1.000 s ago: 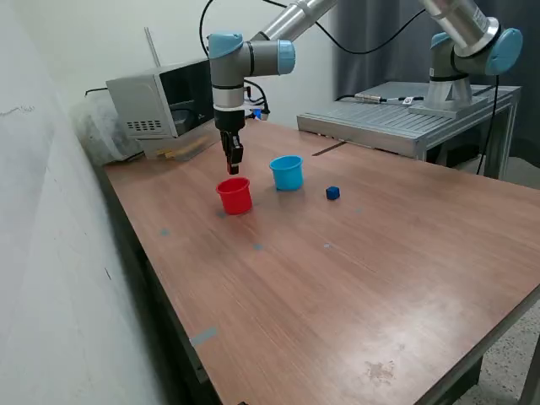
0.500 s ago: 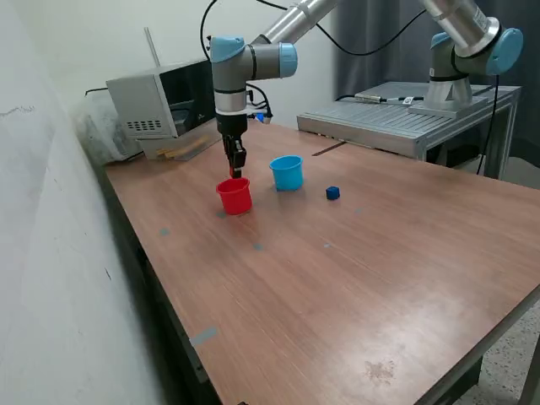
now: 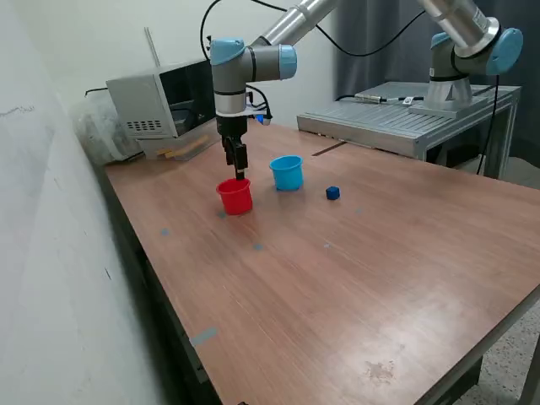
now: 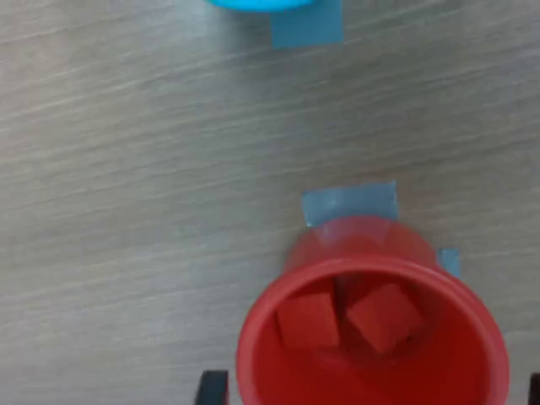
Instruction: Place red objects in the red bin, and blue objects in the blue bin.
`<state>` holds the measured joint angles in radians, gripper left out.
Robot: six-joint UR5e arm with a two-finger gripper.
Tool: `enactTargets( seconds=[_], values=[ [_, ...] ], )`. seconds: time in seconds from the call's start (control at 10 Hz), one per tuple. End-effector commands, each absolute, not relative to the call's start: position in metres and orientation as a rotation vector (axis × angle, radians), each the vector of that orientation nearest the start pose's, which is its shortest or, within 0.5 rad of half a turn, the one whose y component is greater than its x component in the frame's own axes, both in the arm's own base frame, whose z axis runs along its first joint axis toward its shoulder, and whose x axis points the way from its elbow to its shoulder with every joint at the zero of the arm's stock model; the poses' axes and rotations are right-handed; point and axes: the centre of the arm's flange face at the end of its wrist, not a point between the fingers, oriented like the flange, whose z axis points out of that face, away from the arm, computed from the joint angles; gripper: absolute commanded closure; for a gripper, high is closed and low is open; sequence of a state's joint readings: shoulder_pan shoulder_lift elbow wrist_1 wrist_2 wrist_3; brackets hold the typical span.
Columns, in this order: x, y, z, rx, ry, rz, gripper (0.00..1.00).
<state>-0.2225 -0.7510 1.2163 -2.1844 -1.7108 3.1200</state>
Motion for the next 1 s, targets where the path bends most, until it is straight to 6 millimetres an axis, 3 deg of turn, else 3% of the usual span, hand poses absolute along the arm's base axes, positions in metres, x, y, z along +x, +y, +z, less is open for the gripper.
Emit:
enactTargets(
  seconds=[0.0, 0.2, 0.5, 0.7, 0.8, 0.9],
  values=[
    [-0.760, 0.046, 0.203, -1.956, 2.403, 0.298, 0.00],
    [-0.722, 0.033, 0.232, -1.964, 2.396, 0.286, 0.00],
    [-0.647, 0.012, 0.245, -1.971, 2.358, 0.212, 0.00],
    [-0.623, -0.008, 0.263, -2.006, 2.339, 0.229, 0.00],
    [-0.606, -0.027, 0.266, -2.035, 2.310, 0.224, 0.00],
    [-0.585, -0.062, 0.265, -2.096, 2.250, 0.210, 0.00]
  ],
)
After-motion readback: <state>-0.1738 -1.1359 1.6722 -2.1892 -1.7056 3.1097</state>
